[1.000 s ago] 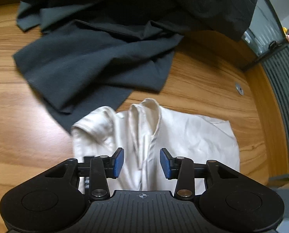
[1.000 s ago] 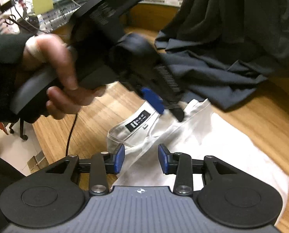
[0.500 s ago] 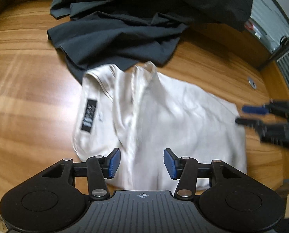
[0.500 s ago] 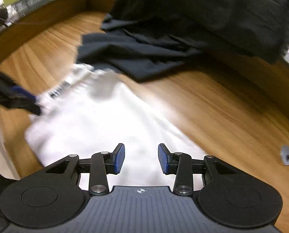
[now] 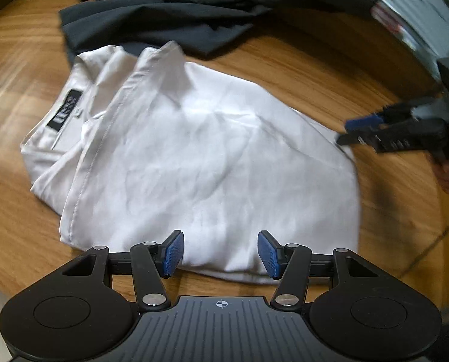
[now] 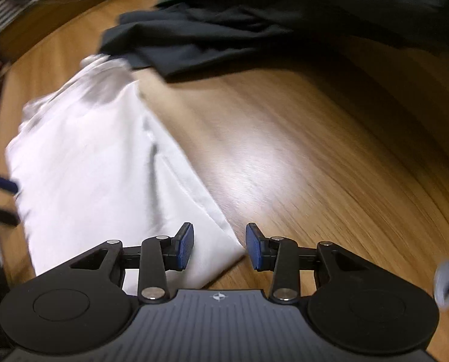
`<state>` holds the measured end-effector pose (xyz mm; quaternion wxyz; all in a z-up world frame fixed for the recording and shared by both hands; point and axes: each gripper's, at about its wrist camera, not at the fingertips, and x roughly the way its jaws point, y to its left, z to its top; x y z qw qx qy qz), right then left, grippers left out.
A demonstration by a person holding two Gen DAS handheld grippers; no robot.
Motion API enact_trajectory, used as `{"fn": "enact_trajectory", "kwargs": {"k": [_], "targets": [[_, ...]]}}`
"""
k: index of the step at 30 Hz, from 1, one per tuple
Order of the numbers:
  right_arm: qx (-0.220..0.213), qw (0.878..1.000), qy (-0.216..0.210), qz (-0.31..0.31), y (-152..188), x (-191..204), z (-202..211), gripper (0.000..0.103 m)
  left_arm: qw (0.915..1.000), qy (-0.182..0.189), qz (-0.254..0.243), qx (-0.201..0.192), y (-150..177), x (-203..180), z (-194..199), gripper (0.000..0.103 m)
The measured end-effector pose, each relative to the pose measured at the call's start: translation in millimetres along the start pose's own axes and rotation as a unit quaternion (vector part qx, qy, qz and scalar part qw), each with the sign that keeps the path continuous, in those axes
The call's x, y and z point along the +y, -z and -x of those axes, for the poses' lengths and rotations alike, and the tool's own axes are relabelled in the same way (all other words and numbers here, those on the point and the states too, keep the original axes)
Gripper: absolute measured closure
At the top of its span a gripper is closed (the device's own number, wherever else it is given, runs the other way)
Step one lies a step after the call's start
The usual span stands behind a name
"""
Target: Fold clothes
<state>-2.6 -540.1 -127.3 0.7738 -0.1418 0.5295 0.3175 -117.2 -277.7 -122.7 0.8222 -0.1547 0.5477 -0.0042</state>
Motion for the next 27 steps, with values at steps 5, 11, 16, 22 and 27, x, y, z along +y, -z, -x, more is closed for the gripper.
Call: {"fn": "enact_trajectory", "kwargs": {"k": [5, 11, 16, 22, 27], "targets": [[0.035, 0.997, -0.038, 0.054, -3, -2, -14, 0.075, 0.9967, -0.068, 0.045, -0.01, -2, 15, -6, 0.046], [0.036, 0.998, -0.036, 0.033, 9, -6, -10, 0.101, 0.9957, -0.076, 0.054, 0.0, -5, 33, -13, 0.047], [0.034, 0.999, -0.039, -0.017, 36, -8, 2, 0.101, 0.9975, -0.069, 0.01, 0.009, -15, 23, -19, 0.047], [0.024, 0.993, -0.024, -0.114, 90, -7, 25, 0.101, 0.9962, -0.046, -0.07, 0.025, -32, 0, -33, 0.047], [0.014, 0.982, -0.006, -0.19, 137, 5, 45, 0.101, 0.9888, -0.022, -0.143, 0.034, -49, -24, -47, 0.047]]}}
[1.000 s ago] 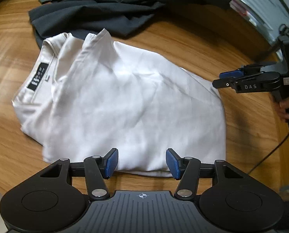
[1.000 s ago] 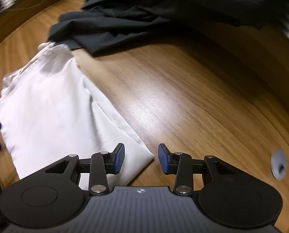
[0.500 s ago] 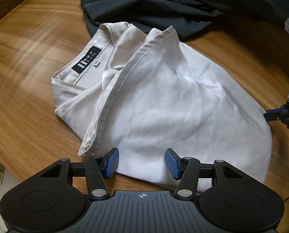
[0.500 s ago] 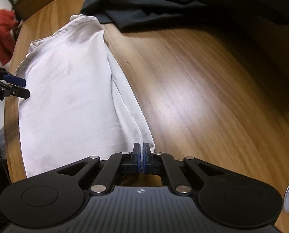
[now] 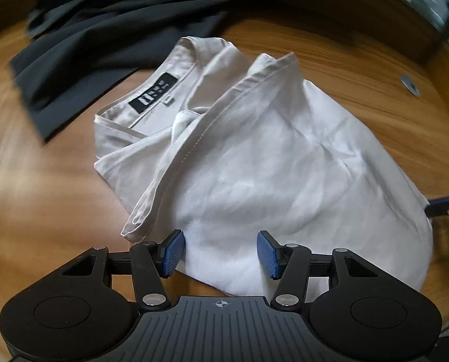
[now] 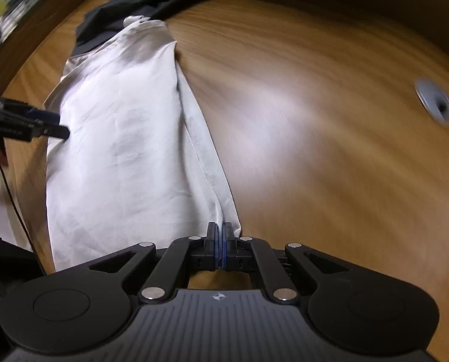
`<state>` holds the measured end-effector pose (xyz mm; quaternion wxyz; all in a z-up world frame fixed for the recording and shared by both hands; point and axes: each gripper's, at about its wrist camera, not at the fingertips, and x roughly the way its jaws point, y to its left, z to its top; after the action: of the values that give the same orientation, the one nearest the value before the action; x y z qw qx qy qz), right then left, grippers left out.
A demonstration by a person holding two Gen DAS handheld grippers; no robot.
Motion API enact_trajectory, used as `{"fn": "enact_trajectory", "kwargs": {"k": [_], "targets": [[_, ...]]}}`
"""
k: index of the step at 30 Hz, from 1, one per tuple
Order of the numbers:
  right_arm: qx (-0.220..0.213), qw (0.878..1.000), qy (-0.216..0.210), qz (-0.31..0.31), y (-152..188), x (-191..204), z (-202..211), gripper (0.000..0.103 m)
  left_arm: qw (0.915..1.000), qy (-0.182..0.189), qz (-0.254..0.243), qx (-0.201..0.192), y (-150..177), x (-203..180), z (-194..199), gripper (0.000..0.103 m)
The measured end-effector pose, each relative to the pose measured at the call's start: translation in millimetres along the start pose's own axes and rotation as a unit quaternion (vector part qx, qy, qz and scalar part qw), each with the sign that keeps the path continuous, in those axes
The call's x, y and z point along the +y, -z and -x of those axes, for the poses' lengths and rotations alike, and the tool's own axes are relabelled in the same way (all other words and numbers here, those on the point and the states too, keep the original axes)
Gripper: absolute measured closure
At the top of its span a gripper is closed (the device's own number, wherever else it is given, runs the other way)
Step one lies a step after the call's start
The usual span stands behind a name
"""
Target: Fold clothes
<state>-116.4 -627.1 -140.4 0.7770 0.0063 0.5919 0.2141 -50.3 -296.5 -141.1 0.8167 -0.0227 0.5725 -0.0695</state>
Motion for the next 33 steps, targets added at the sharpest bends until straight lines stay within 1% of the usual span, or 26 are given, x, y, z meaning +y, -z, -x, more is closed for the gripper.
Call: {"fn": "enact_trajectory", "kwargs": {"k": [5, 9, 15, 18, 21, 25, 29, 31, 32, 33], "targets": [[-0.024, 0.997, 0.021, -0.074, 46, 7, 15, 0.101, 0.9982, 0.015, -0.058, -0.001, -29, -20, -14, 0.047], [-0.059, 0.986, 0.05, -0.145, 81, 24, 21, 0.101, 0.9938, 0.023, -0.109, -0.001, -51, -38, -25, 0.047], [-0.104, 0.973, 0.074, -0.193, 122, 72, 23, 0.101, 0.9862, 0.026, -0.163, -0.003, -77, -65, -40, 0.044], [-0.106, 0.972, 0.079, -0.192, 138, 82, 24, 0.1, 0.9824, 0.026, -0.185, -0.004, -88, -77, -48, 0.041], [-0.095, 0.976, 0.083, -0.179, 149, 87, 27, 0.1, 0.9813, 0.028, -0.19, -0.007, -96, -82, -52, 0.041], [-0.09, 0.985, 0.09, -0.12, 164, 91, 45, 0.099, 0.9801, 0.034, -0.195, -0.015, -93, -80, -48, 0.042], [-0.084, 0.993, 0.081, -0.014, 151, 102, 50, 0.097, 0.9742, 0.024, -0.223, -0.025, -77, -81, -29, 0.042], [-0.085, 0.994, 0.056, 0.048, 142, 108, 50, 0.087, 0.97, 0.017, -0.241, -0.031, -62, -82, -17, 0.042], [-0.086, 0.992, 0.043, 0.08, 138, 111, 50, 0.078, 0.9682, 0.014, -0.248, -0.033, -55, -82, -11, 0.042], [-0.089, 0.989, 0.029, 0.112, 134, 114, 48, 0.074, 0.9666, 0.012, -0.254, -0.034, -47, -83, -5, 0.042]]}}
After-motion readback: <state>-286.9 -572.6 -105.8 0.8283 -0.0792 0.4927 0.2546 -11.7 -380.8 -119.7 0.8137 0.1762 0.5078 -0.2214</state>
